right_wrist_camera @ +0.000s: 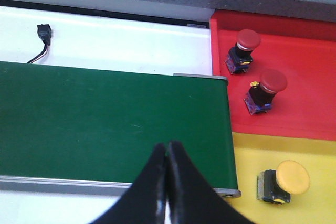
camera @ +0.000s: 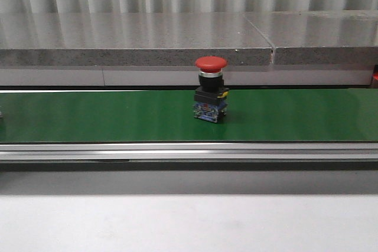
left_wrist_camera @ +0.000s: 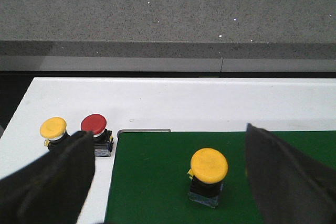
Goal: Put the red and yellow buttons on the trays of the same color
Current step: 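Carry the yellow button onto the belt and open the left gripper, then lower the right gripper onto the red button at the belt's end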
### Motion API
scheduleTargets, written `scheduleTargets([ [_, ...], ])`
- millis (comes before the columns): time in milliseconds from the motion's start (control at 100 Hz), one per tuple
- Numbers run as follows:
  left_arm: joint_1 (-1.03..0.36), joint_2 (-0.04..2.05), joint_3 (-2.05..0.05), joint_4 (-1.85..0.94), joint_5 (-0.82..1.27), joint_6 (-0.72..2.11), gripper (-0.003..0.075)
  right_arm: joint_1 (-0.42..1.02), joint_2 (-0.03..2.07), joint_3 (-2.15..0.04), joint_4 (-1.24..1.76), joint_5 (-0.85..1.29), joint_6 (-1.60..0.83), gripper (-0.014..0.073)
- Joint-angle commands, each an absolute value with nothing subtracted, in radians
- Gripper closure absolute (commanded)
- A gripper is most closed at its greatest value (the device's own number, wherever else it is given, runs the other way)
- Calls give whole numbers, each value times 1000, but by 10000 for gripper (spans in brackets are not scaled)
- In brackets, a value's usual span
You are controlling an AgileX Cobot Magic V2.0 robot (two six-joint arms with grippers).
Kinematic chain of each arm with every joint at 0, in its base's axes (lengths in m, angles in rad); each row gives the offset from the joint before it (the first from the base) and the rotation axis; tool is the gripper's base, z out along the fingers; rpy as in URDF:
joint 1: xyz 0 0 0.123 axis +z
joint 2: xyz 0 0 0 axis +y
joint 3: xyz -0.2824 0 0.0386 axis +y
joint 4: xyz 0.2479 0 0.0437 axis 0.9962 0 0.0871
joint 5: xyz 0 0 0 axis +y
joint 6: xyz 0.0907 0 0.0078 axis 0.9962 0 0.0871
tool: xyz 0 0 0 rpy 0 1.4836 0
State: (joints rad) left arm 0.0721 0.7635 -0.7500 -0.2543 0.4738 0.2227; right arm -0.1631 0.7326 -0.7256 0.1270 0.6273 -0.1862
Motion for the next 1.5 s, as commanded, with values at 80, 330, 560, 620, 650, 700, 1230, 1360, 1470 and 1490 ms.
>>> scheduleTargets([
  [80, 67, 667, -721, -275, 370, 227, 525, -161, 726, -751, 126, 564, -192, 662],
  [330, 67, 640, -698, -276, 323, 227, 740, -161, 726, -751, 126, 564, -192, 662],
  [560, 67, 640, -698, -284, 322, 227, 740, -161, 726, -751, 126, 564, -192, 662],
  [620, 67, 640, -698, -284, 322, 227, 740, -161, 726, -751, 126, 561, -192, 662],
  [650, 67, 640, -698, -284, 322, 227, 740, -161, 726, -751, 126, 561, -192, 662],
  [700, 67, 640, -698, -284, 322, 227, 740, -161, 726, -751, 126, 562, -192, 662],
  [1230, 67, 640, -698, -284, 322, 227, 740, -161, 732, -751, 179, 567, -190, -64],
  [1360, 67, 640, -698, -284, 322, 227, 740, -158, 768, -755, 206, 566, -194, -35],
  [1470, 67, 640, -698, -284, 322, 227, 740, -121, 824, -774, 206, 575, -223, -35],
  [1490, 67, 640, -698, -284, 322, 227, 740, -111, 838, -780, 206, 578, -229, -35],
])
